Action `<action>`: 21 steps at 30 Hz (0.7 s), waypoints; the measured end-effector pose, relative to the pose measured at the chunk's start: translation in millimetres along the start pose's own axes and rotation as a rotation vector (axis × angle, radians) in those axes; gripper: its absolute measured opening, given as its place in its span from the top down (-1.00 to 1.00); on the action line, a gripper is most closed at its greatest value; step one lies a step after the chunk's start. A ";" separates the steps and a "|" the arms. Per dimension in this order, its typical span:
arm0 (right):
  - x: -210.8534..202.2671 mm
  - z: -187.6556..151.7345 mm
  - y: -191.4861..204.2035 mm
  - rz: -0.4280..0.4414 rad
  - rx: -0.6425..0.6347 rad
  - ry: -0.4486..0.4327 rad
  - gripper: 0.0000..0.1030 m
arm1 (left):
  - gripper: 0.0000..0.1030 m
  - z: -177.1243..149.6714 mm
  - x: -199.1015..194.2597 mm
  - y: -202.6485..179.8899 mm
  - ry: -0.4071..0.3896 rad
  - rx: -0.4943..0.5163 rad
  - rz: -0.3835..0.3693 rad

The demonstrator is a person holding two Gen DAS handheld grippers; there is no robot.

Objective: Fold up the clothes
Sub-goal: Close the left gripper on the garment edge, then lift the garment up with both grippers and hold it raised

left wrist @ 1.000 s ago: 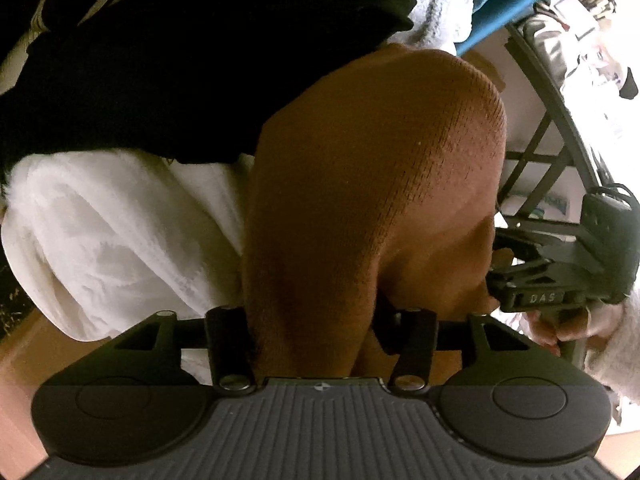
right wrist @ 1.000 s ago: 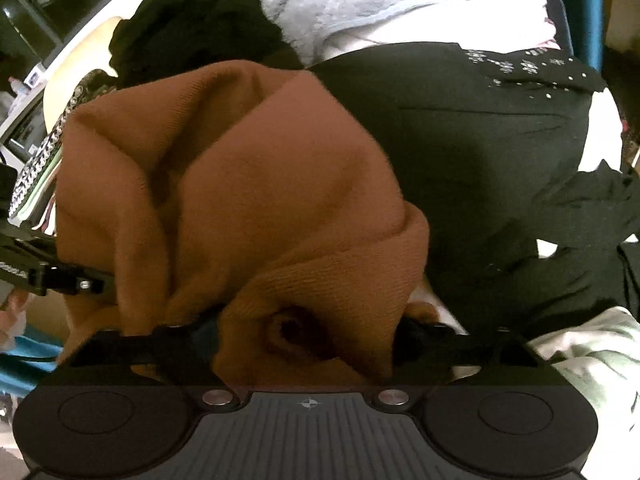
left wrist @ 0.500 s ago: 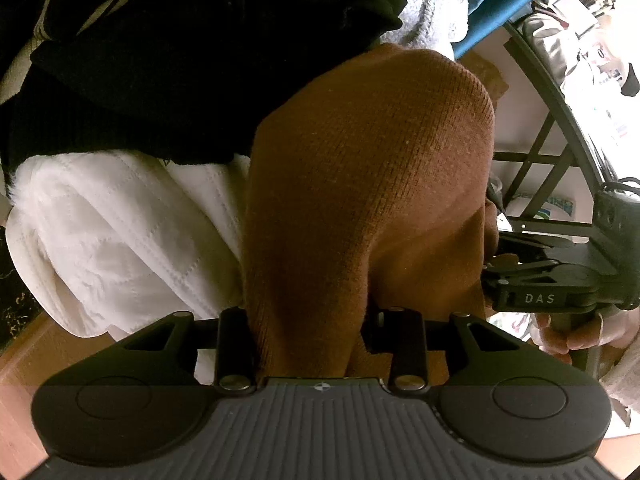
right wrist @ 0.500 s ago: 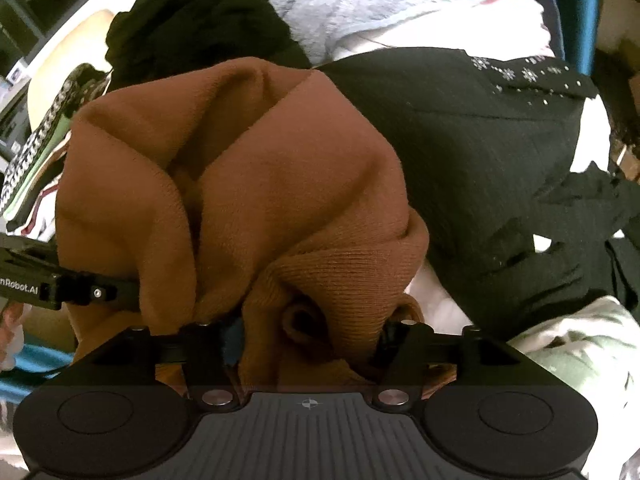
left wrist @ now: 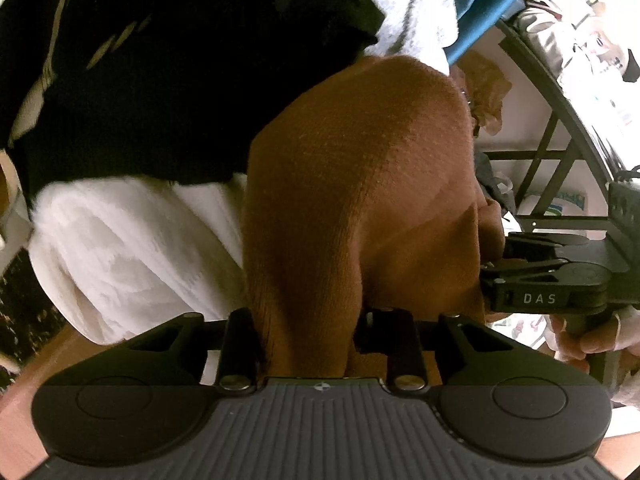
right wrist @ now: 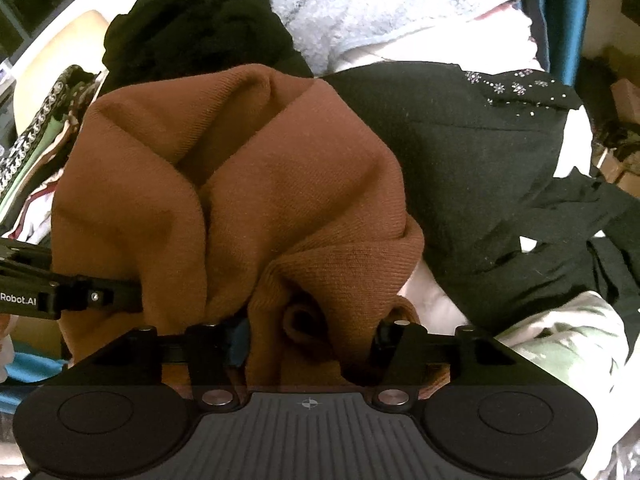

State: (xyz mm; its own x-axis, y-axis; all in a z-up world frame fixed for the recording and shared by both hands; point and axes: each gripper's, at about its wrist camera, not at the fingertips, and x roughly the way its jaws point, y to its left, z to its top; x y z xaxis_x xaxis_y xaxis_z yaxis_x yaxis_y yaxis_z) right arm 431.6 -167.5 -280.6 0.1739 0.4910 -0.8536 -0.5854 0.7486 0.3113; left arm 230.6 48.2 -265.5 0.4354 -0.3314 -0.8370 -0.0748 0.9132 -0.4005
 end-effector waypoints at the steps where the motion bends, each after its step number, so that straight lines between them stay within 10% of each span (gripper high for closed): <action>1: -2.3 0.4 2.3 -0.002 0.000 -0.002 0.06 | 0.51 1.1 -3.1 -3.5 -0.007 0.016 0.003; 21: -86.5 8.2 55.2 0.024 0.029 -0.198 0.25 | 0.56 20.7 -85.5 -36.7 -0.157 0.088 0.042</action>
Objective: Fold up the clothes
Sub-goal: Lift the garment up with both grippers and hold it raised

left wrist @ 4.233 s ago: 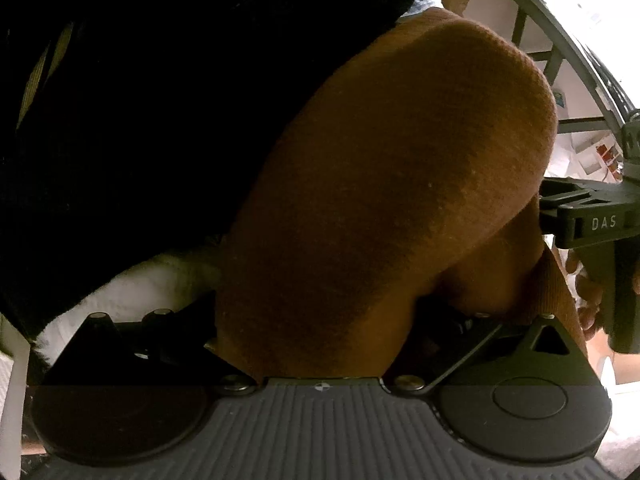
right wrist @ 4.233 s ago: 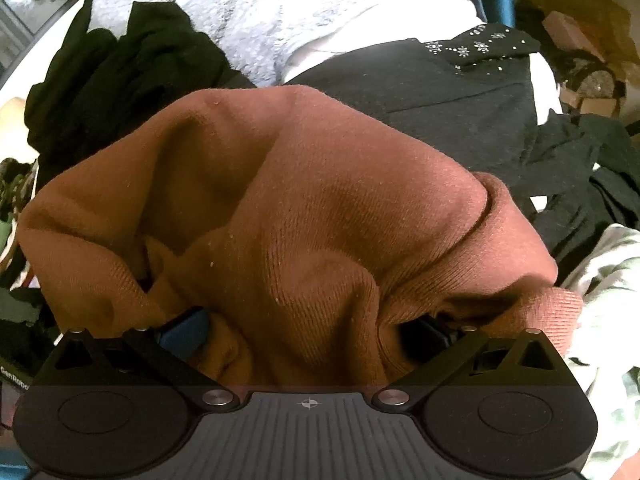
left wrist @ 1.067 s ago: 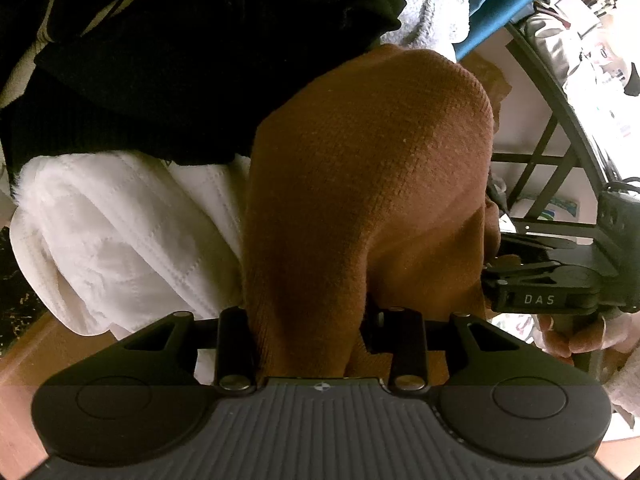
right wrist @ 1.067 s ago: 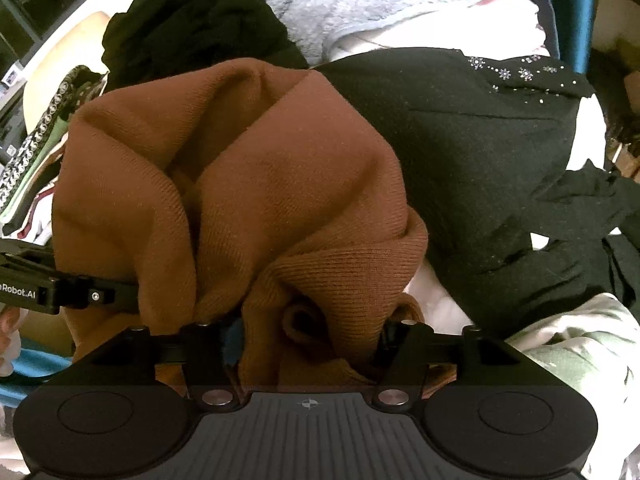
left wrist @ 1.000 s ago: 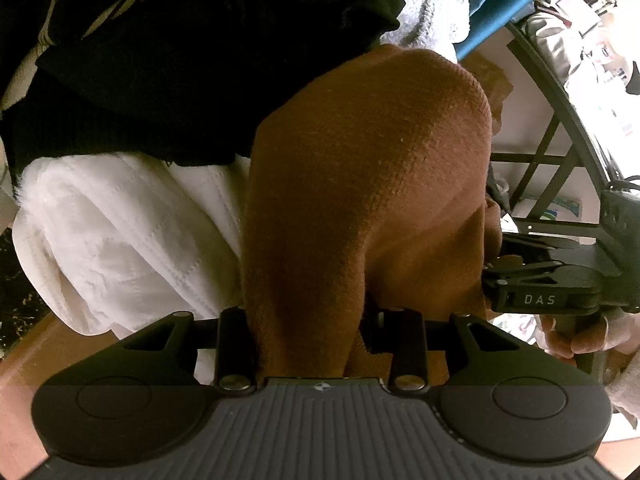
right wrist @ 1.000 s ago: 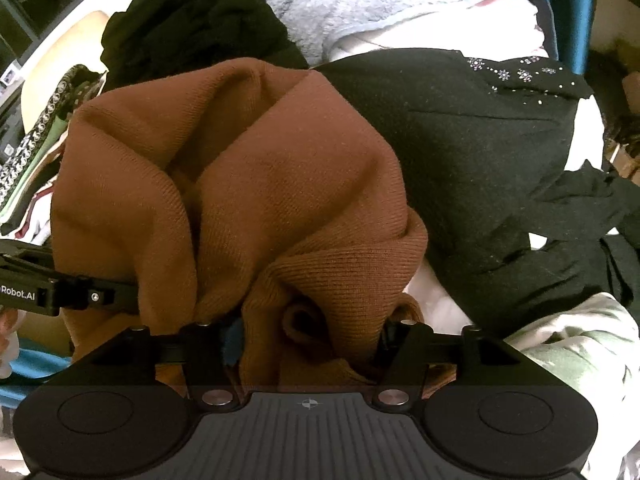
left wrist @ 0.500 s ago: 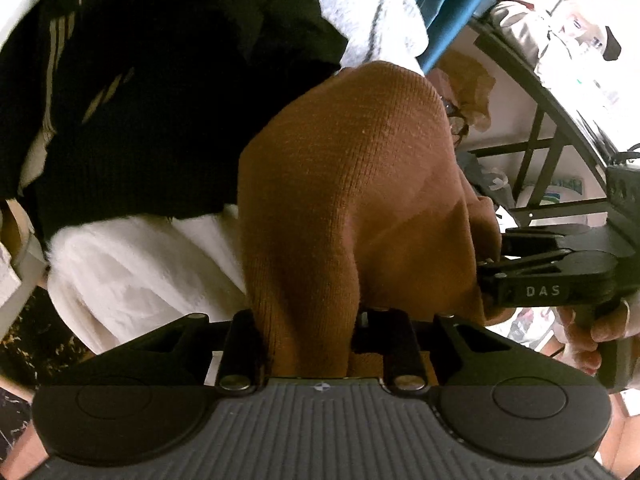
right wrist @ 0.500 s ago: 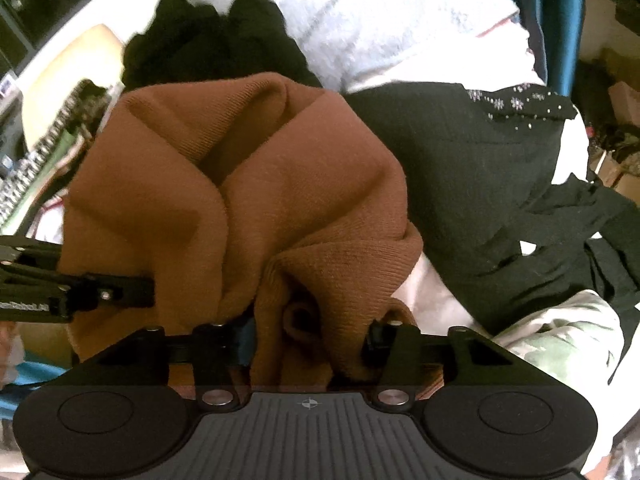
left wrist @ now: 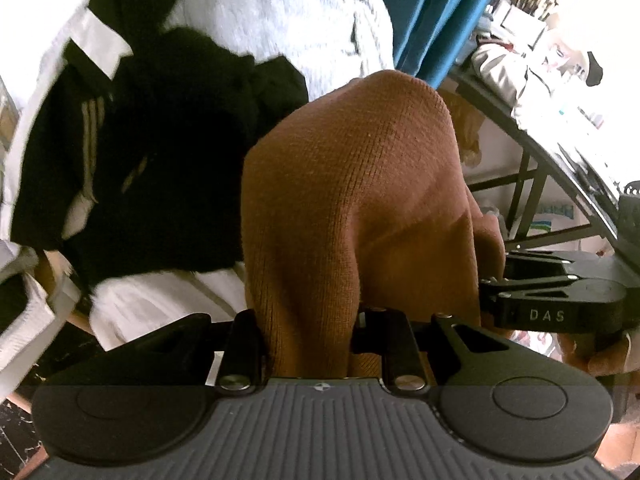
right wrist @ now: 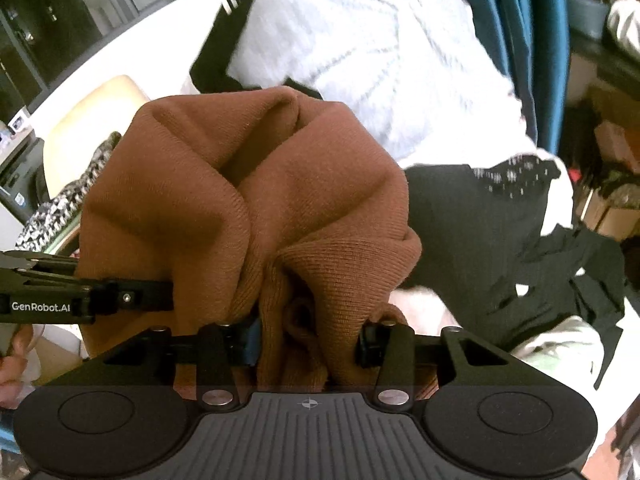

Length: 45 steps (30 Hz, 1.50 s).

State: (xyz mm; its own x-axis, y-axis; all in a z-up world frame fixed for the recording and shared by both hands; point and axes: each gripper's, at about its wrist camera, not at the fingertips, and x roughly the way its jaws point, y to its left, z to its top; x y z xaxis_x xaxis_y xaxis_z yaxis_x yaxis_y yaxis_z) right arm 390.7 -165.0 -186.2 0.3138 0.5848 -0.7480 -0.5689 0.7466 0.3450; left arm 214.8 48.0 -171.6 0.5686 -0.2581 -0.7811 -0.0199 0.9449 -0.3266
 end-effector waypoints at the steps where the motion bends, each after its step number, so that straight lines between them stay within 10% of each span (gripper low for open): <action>1: -3.8 2.0 4.5 0.001 0.000 -0.008 0.25 | 0.56 2.3 -5.2 0.3 -0.005 -0.002 0.003; 30: -164.9 57.9 51.7 -0.022 -0.187 -0.246 0.25 | 0.56 29.4 -126.1 -71.5 -0.276 -0.010 -0.094; 45: -216.1 16.0 33.8 0.007 -0.336 -0.237 0.26 | 0.56 -36.1 -135.6 -127.9 -0.355 -0.089 -0.061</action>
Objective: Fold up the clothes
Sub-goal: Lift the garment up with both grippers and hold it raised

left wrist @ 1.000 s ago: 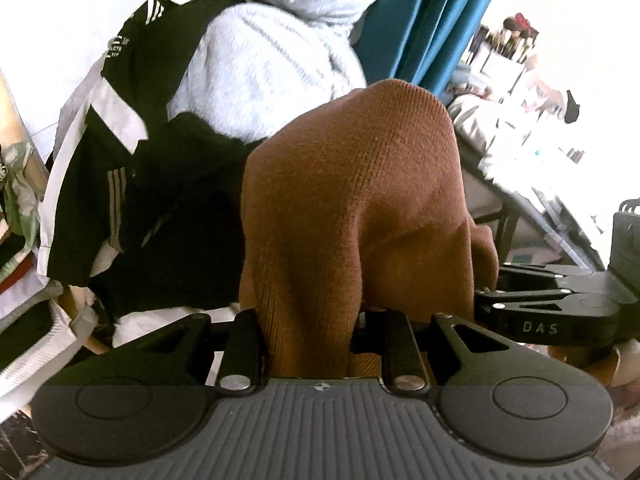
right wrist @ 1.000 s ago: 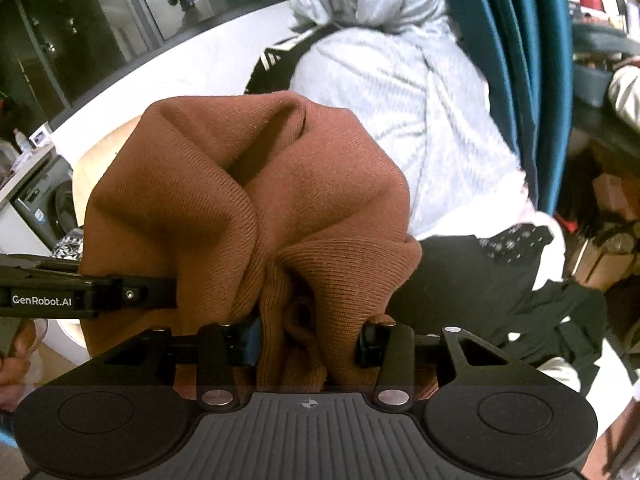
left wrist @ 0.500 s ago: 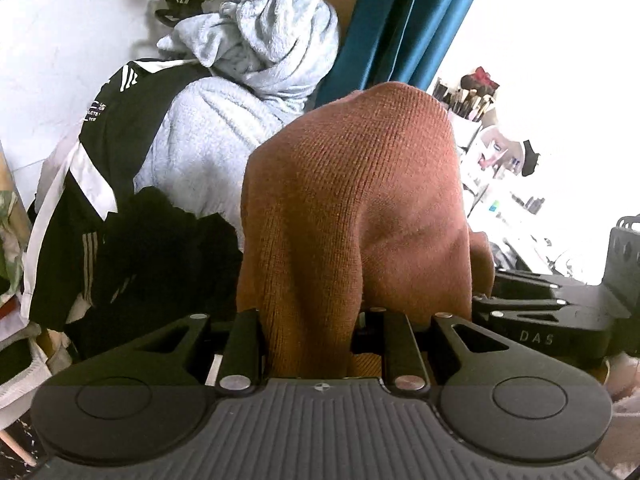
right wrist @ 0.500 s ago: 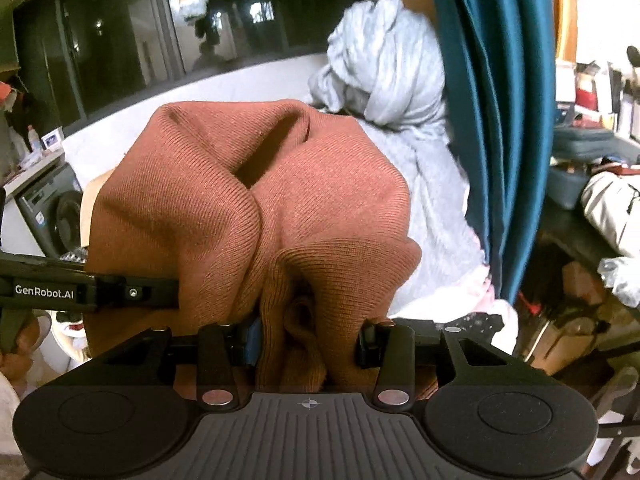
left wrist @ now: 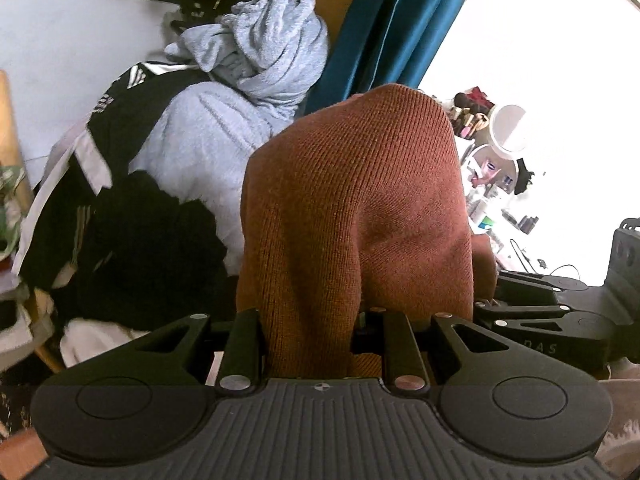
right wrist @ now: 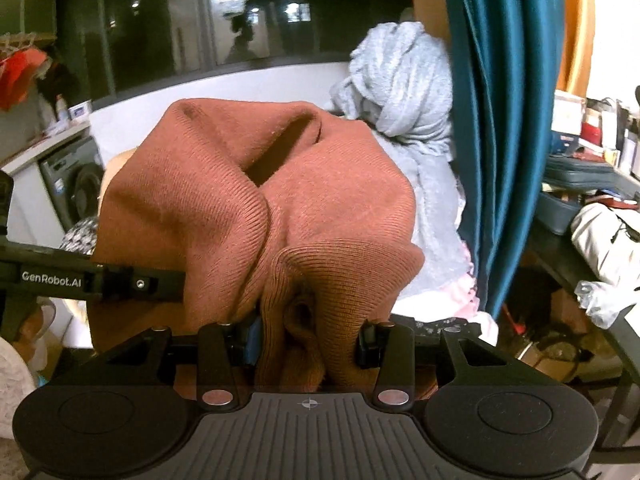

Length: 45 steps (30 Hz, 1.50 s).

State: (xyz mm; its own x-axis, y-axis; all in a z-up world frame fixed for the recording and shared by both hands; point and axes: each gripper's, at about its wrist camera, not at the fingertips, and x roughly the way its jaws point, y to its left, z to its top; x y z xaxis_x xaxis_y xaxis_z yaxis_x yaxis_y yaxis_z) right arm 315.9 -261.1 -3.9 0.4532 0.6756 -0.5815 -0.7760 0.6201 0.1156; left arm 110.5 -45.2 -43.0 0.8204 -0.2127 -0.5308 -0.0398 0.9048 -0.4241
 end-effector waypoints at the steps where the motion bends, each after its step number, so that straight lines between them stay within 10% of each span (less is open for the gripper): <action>1: -2.0 -4.4 0.2 0.013 -0.002 0.004 0.26 | 0.56 -6.9 -3.9 -2.1 0.006 -0.008 0.018; 16: -18.3 -74.2 51.1 0.265 -0.008 0.119 0.26 | 0.56 -80.9 -73.6 -13.3 0.069 -0.127 0.248; 45: -183.4 -182.2 189.6 0.120 0.006 0.096 0.26 | 0.56 -199.6 -213.0 -31.5 0.082 -0.070 0.087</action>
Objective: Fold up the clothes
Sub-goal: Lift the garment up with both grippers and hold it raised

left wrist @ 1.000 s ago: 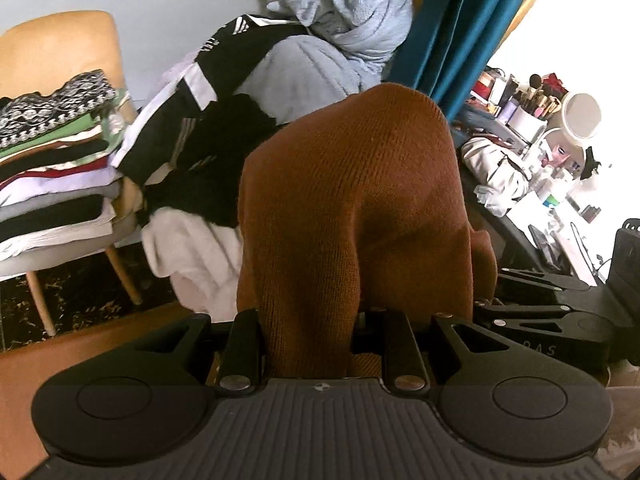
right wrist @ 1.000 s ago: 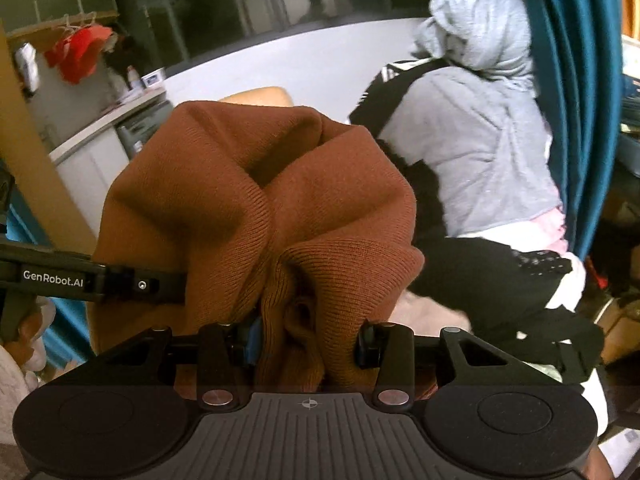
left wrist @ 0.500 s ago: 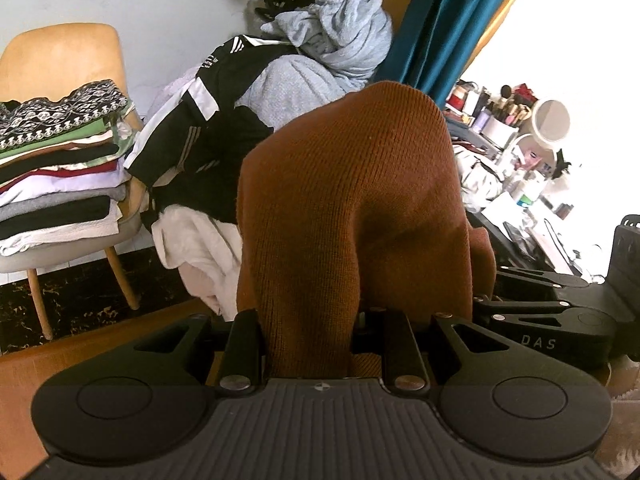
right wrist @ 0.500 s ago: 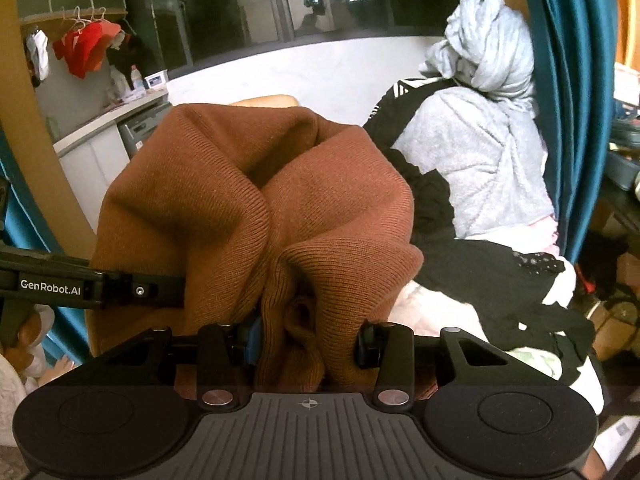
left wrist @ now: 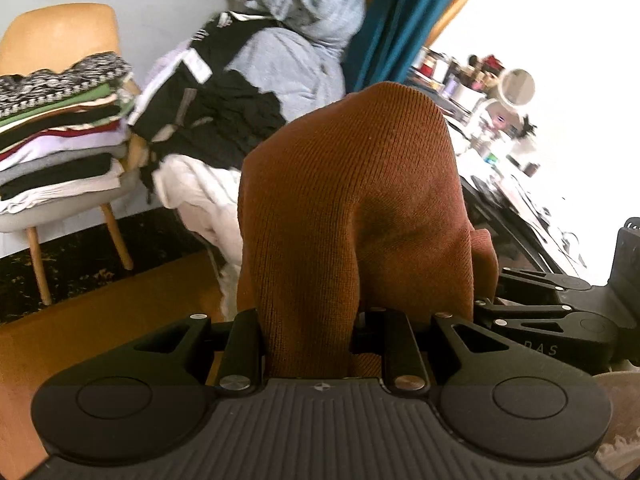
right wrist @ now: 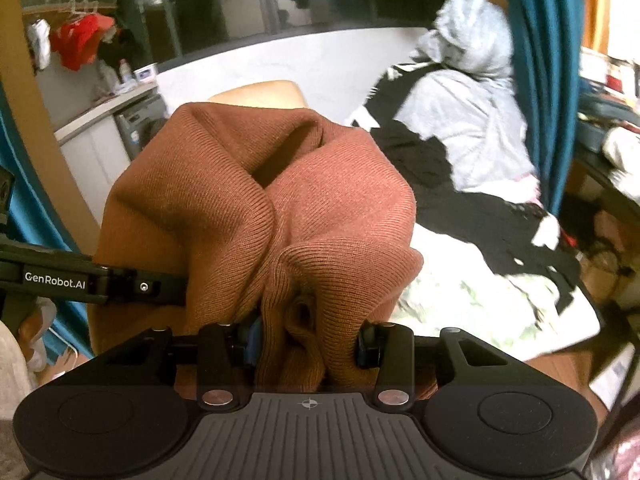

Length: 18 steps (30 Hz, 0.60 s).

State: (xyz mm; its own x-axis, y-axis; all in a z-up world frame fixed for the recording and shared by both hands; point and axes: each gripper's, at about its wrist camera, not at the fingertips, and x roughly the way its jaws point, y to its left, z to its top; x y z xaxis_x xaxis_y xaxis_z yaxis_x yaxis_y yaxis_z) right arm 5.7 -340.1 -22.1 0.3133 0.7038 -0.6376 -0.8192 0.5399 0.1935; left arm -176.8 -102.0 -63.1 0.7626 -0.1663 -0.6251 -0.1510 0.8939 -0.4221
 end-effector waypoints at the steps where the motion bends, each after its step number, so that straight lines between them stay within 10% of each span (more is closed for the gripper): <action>1: -7.4 -4.0 -0.7 -0.012 0.009 -0.002 0.26 | 0.56 -1.1 0.9 -5.1 0.003 0.010 -0.013; 18: -157.7 -83.4 -119.8 -0.288 0.188 -0.073 0.26 | 0.56 -12.8 101.0 -187.7 0.116 0.232 -0.261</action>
State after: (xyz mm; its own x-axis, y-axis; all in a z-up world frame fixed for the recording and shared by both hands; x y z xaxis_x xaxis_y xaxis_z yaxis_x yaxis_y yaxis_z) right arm 14.4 -554.2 -6.9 0.5574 0.5380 -0.6324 -0.5917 0.7917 0.1520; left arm -79.5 -291.9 -55.5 0.6781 -0.4354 -0.5921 0.1960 0.8836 -0.4253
